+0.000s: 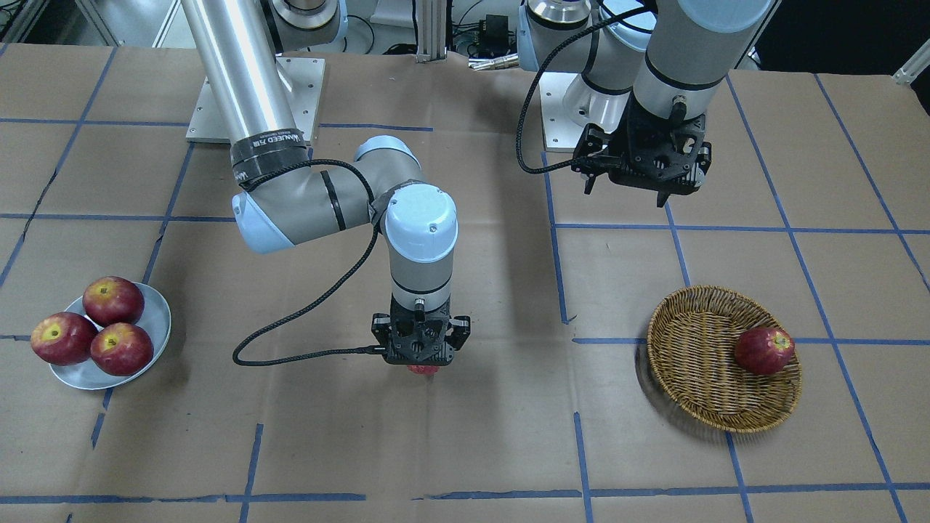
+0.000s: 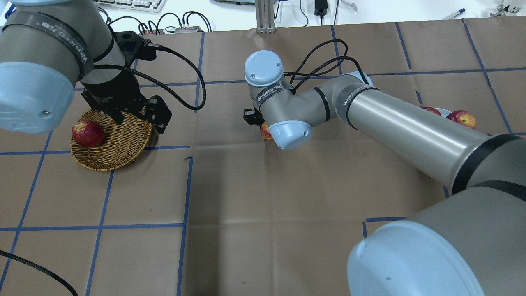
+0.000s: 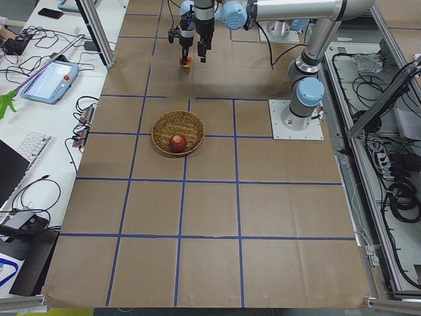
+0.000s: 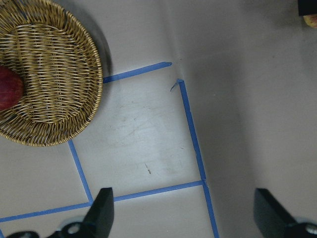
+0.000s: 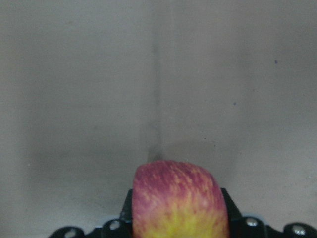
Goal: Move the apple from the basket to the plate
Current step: 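Close the right gripper on the apple at the table center, then carry the apple with the right gripper onto the white plate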
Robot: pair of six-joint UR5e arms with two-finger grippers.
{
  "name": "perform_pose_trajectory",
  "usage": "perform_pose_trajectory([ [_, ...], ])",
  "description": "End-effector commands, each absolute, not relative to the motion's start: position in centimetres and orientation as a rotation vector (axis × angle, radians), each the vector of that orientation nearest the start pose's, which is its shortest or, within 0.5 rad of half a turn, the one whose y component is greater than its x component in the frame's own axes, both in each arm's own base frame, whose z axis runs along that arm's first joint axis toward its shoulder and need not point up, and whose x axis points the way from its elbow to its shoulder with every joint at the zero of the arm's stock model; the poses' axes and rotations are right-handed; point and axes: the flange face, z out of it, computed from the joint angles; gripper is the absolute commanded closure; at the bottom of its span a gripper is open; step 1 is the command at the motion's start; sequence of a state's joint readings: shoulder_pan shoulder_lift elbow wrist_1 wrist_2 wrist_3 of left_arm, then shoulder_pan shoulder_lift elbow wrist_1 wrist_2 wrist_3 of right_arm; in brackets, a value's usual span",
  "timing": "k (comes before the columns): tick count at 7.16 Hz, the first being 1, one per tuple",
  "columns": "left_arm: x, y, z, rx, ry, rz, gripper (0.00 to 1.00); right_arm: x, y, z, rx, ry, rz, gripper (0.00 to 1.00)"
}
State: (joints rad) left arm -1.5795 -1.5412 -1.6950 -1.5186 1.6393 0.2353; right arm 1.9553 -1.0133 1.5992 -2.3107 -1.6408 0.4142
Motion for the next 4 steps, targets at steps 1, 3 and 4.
perform_pose_trajectory([
  [1, -13.0, -47.2, 44.7, 0.379, 3.053, 0.076, 0.02, 32.6, -57.3, 29.2, 0.132, 3.125, -0.305, 0.42],
  [3, -12.9, -47.2, 44.7, 0.376, 3.054, 0.076, 0.02, 21.9, -57.4, 35.8, 0.084, 3.177, -0.23, 0.42],
  [4, -12.9, -47.2, 44.7, 0.374, 3.054, 0.076, 0.02, 16.8, -57.4, 37.4, 0.055, 3.195, -0.218, 0.42],
])
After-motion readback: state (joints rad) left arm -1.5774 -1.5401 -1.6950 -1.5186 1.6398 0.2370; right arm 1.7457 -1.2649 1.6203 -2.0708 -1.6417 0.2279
